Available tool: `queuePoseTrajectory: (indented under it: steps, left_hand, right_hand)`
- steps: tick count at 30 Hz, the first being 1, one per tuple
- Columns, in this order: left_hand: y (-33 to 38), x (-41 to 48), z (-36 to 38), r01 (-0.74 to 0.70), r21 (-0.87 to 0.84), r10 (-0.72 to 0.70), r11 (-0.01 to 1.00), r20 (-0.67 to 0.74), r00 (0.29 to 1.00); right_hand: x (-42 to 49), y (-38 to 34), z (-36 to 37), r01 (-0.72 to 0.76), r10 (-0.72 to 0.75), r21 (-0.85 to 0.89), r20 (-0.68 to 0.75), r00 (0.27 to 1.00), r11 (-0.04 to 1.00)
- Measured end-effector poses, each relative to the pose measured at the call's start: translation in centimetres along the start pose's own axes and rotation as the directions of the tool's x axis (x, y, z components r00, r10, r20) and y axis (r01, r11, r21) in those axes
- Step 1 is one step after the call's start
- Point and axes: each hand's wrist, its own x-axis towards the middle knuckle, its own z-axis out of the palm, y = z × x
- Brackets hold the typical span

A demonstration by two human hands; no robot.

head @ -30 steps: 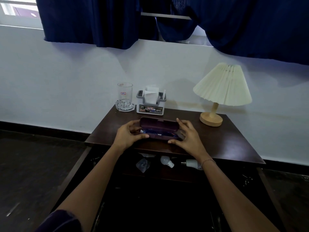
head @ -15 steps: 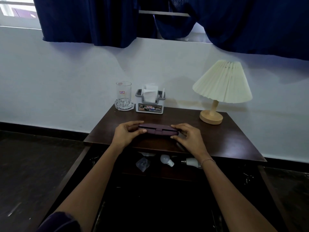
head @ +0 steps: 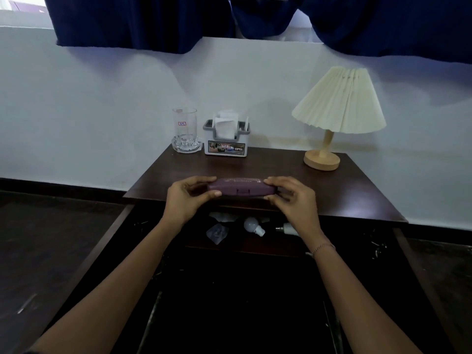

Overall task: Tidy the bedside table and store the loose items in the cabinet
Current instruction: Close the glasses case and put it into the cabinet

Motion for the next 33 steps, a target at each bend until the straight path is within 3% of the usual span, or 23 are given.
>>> queuePoseTrajectory:
  steps: [6,10,15,21,25,33]
  left_hand:
    - [0.0,-4.1,1.1,-0.027,-0.092,0.028,0.995,0.007,1.0]
    - [-0.7,-5.8,1.8,0.002,-0.135,0.0,0.991,0.013,1.0]
    - [-3.1,-7.2,3.6,0.112,-0.113,-0.103,0.987,0.084,0.991]
    - [-7.6,-6.6,7.0,0.213,0.08,-0.224,0.974,0.164,0.961]
    - [-9.9,-6.1,9.1,0.194,0.188,-0.23,0.963,0.191,0.954]
    - [-11.6,-4.4,11.1,0.124,0.447,-0.234,0.886,0.201,0.951]
  right_hand:
    - [-5.6,-0.2,-0.5,-0.034,0.047,0.116,-0.112,0.993,0.993]
    - [-7.3,-0.2,-1.3,-0.006,0.017,0.088,-0.125,0.992,0.996]
    - [-10.7,2.0,-1.3,-0.141,0.147,0.061,-0.1,0.984,0.988]
    - [-11.8,6.0,-0.3,-0.267,0.255,-0.236,-0.081,0.964,0.934]
    - [-11.8,8.2,0.3,-0.268,0.281,-0.441,-0.036,0.959,0.857]
    - [-11.2,10.0,0.9,-0.299,0.342,-0.5,-0.004,0.94,0.813]
